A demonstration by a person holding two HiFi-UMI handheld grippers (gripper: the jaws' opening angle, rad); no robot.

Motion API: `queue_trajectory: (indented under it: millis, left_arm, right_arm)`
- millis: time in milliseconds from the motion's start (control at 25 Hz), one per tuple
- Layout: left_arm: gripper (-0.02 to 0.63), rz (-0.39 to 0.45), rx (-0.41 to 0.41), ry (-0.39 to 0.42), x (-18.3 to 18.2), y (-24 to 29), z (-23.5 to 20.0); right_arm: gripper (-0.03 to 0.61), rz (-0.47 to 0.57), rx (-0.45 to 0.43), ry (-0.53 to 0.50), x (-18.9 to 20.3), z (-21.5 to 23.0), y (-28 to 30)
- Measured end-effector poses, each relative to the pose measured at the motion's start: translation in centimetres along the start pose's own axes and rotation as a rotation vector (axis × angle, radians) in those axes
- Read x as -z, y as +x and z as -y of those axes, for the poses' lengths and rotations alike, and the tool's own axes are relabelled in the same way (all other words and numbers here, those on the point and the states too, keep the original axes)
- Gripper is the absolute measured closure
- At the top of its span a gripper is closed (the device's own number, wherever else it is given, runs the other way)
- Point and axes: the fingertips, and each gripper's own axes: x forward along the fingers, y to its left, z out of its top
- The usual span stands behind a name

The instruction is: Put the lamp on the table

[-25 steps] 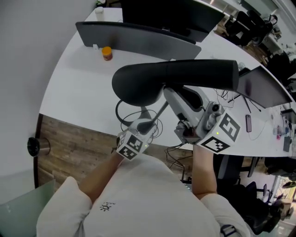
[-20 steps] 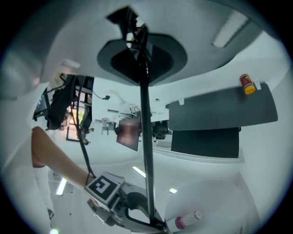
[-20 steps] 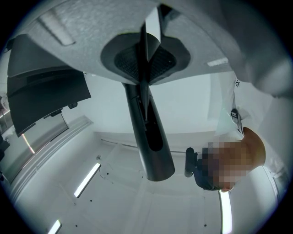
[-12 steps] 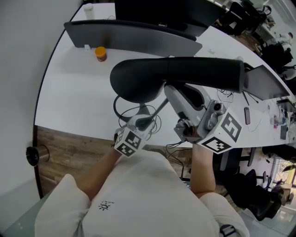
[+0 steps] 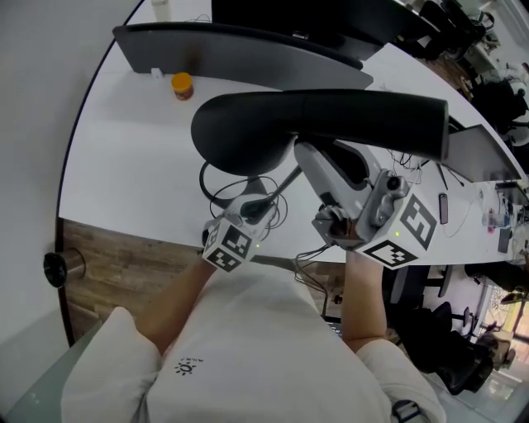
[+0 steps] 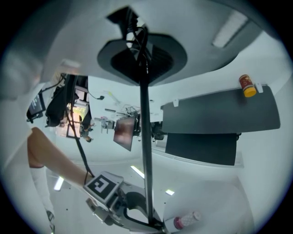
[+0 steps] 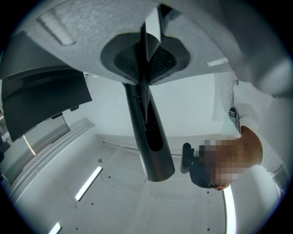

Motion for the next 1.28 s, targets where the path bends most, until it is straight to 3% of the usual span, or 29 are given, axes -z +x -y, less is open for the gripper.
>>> queue_trajectory:
  millis: [480,720,1280]
  left_arm:
    - [0.565,-0.021,-0.151,-0.070,-0.8,2.6,-3.6]
    - [0.565,0.004,-0.187,-0.058,-1.5,3.6,-4.6]
    - [0.566,0.046,-0.302,-0.151,-1.1,8.3,-12.3]
  right_arm:
    - [0.540,-0.052,-0.163,0.012,0.3,3.1,1.9]
    - [0.540,-0.072,-0.217,-0.025,0.3,3.1,2.3]
    - [0.540,-0.140,-0.354,-0.056,3.5,8.0,6.9]
